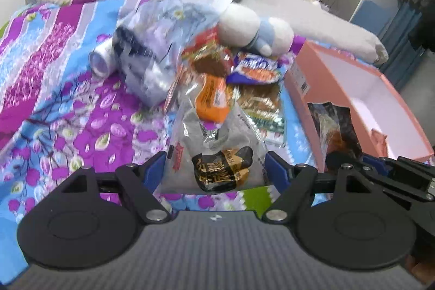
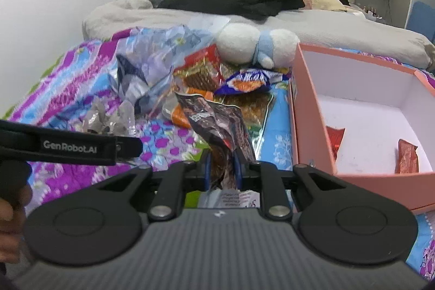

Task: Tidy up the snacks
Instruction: 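Carry the clear bag and dark printed bag over the pink box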

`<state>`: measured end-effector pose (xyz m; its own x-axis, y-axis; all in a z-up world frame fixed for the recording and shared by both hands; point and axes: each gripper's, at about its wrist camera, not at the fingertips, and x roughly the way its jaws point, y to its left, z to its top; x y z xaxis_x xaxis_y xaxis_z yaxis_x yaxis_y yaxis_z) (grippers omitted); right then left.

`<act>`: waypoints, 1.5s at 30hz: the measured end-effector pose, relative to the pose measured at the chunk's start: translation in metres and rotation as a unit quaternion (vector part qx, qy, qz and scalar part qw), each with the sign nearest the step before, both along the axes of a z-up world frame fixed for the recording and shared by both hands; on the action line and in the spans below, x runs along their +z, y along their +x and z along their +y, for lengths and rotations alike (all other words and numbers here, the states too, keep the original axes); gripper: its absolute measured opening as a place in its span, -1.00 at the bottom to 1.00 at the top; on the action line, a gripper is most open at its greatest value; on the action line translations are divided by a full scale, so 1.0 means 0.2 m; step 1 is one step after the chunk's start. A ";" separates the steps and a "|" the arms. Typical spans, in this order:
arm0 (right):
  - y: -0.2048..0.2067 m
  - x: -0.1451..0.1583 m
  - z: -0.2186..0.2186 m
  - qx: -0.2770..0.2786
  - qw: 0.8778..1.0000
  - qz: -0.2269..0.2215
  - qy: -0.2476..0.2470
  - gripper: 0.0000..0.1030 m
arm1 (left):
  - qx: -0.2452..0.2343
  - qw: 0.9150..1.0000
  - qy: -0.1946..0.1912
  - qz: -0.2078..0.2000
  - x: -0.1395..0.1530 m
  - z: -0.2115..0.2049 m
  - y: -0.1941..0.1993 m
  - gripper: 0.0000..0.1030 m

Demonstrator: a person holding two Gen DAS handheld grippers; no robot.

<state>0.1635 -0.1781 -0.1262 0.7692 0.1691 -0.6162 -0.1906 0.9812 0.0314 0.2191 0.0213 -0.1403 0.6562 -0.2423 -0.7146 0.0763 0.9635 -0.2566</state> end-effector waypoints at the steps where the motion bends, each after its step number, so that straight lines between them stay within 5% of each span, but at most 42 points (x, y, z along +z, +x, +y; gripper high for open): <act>1: 0.00 0.02 -0.01 -0.001 1.000 -0.002 0.004 -0.60 | 0.000 1.000 -0.002 -0.005 0.03 0.00 0.01 0.58; 14: 0.09 0.38 -0.12 -0.010 0.997 -0.078 0.022 -0.62 | -0.014 0.998 -0.011 -0.056 0.41 -0.09 0.14 0.58; 30: 0.12 0.72 -0.43 -0.064 0.983 -0.174 0.003 -0.62 | -0.083 0.987 -0.036 -0.131 0.79 -0.45 0.17 0.58; 36: 0.11 0.67 -0.65 -0.098 0.982 -0.160 -0.003 -0.62 | -0.118 0.984 -0.043 -0.125 0.78 -0.69 0.20 0.58; 45: 0.18 0.44 -0.87 -0.136 0.986 -0.100 -0.010 -0.62 | -0.163 0.983 -0.042 -0.071 0.55 -1.01 0.32 0.58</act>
